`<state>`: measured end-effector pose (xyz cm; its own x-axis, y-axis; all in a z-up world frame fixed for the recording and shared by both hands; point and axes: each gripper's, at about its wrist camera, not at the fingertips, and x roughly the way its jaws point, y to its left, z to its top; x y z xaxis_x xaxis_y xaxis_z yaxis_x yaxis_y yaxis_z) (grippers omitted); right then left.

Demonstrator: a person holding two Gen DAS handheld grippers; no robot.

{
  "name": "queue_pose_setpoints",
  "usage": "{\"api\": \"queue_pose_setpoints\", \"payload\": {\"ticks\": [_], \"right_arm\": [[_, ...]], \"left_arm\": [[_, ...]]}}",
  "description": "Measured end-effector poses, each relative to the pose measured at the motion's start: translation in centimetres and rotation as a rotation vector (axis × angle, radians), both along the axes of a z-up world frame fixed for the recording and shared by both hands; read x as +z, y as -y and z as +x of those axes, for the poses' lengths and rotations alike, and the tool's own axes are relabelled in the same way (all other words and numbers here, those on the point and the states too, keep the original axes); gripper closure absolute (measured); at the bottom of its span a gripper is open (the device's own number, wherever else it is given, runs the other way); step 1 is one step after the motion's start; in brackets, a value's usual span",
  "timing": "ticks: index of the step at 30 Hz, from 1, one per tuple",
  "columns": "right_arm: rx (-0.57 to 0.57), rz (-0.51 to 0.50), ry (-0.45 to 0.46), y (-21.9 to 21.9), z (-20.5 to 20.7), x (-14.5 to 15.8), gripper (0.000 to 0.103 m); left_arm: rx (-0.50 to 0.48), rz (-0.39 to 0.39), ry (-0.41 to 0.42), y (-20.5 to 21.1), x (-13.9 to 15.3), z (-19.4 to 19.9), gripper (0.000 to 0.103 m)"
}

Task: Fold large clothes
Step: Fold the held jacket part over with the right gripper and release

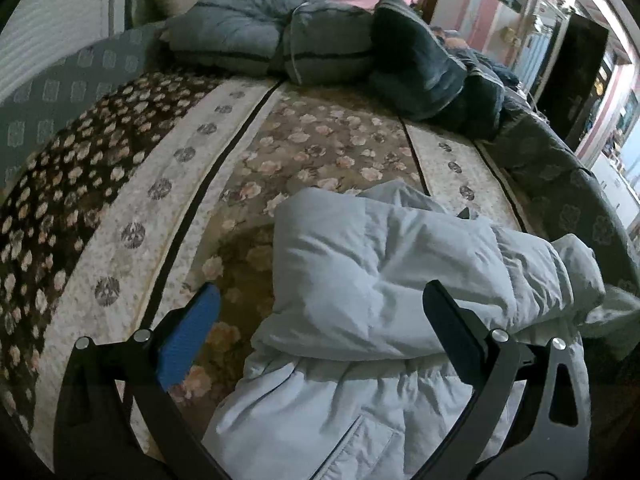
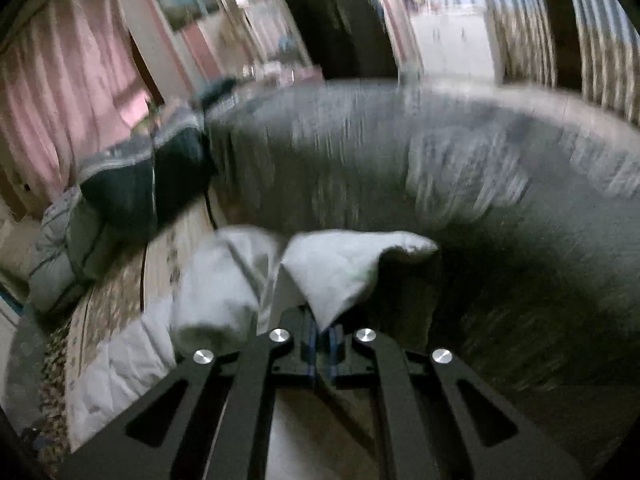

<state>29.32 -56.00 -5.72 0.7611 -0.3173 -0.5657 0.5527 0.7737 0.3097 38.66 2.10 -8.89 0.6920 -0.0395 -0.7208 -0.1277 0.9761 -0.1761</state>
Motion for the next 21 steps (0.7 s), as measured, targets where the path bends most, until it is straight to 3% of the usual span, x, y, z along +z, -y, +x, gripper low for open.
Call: {"api": "queue_pose_setpoints", "payload": {"ticks": [5, 10, 14, 21], "right_arm": [[-0.110, -0.137, 0.093, 0.8, -2.7, 4.9, 0.100], [-0.157, -0.294, 0.144, -0.4, -5.7, 8.8, 0.100], [-0.027, -0.308, 0.166, -2.3, -5.1, 10.2, 0.099], [0.321, -0.255, 0.164, -11.8, 1.6, 9.8, 0.099]], "left_arm": [[0.063, 0.013, 0.082, -1.4, 2.1, -1.2, 0.003], [0.214, -0.040, 0.169, -4.8, 4.2, -2.5, 0.003], [0.241, -0.064, 0.183, -5.4, 4.5, -2.5, 0.003], [0.130, -0.054, 0.179, -2.2, 4.7, -1.1, 0.003]]}}
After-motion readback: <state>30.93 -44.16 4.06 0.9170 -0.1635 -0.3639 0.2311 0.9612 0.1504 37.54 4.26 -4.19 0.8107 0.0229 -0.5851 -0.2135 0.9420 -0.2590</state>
